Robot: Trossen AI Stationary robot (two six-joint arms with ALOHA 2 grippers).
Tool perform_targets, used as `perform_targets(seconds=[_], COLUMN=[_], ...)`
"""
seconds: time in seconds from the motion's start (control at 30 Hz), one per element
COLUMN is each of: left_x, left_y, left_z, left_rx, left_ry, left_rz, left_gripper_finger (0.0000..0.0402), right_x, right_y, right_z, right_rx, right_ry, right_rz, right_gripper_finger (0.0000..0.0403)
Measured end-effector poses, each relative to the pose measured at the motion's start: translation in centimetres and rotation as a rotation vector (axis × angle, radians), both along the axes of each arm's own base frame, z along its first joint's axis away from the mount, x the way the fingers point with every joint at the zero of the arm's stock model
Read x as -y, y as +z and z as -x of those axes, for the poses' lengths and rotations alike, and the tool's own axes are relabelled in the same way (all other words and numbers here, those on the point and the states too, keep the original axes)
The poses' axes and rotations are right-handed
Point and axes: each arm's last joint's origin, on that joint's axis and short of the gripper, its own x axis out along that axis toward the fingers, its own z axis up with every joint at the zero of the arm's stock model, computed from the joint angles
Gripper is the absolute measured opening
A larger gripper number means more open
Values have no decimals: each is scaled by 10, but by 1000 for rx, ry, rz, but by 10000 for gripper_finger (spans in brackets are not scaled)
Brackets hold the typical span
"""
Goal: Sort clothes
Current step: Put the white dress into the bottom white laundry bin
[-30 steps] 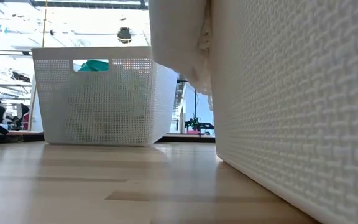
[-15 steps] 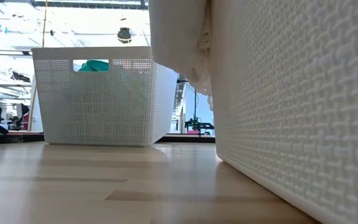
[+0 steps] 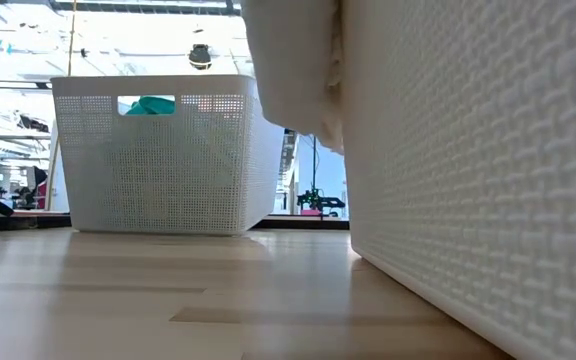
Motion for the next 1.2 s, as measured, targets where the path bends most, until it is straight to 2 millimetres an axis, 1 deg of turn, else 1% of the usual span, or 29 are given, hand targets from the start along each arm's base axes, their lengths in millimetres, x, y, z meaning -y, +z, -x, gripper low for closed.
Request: perform_targets(seconds=[0.03, 0.1, 0.23, 0.33, 0.43, 0.5, 0.6, 0.63, 0.73, 0.8, 0.9, 1.03, 1.2], left_x=[-4, -12, -28, -35, -39, -38, -31, -28, -25, -24, -24, -22, -24], left_y=[-2, -14, -50, -72, -85, -92, -107, -109, -113, -115, -115, -116, -118], left_z=[7, 21, 43, 52, 58, 57, 48, 43, 31, 26, 22, 18, 10], left_rx=[41, 113, 272, 433, 588, 633, 604, 600, 623, 642, 676, 707, 708], left_ry=[14, 39, 73, 86, 68, 44, -39, -43, 95, 121, 132, -6, -91], left_rz=[29, 82, 199, 272, 306, 286, 230, 214, 136, 101, 93, 152, 179], left_gripper_finger=[276, 276, 276, 276, 276, 276, 276, 276, 276, 276, 277, 291, 332], right_x=[0, 0, 0, 0, 0, 1, 3, 3, 5, 5, 6, 6, 8], right_y=[0, 0, 0, 0, 0, 0, 0, 0, 0, 1, 1, 1, 1], right_z=[0, 0, 0, 0, -1, -2, -4, -5, -7, -9, -11, -11, -12], right_rx=[0, 1, 1, 2, 5, 8, 15, 17, 25, 34, 36, 30, 28], right_ry=[0, 0, 0, 0, -2, -6, -13, -15, -23, -27, -31, -31, -38], right_rz=[0, 0, -1, -1, -3, -6, -13, -15, -21, -29, -45, -53, -56], right_gripper_finger=[38, 38, 38, 38, 38, 38, 38, 38, 38, 38, 38, 38, 38])
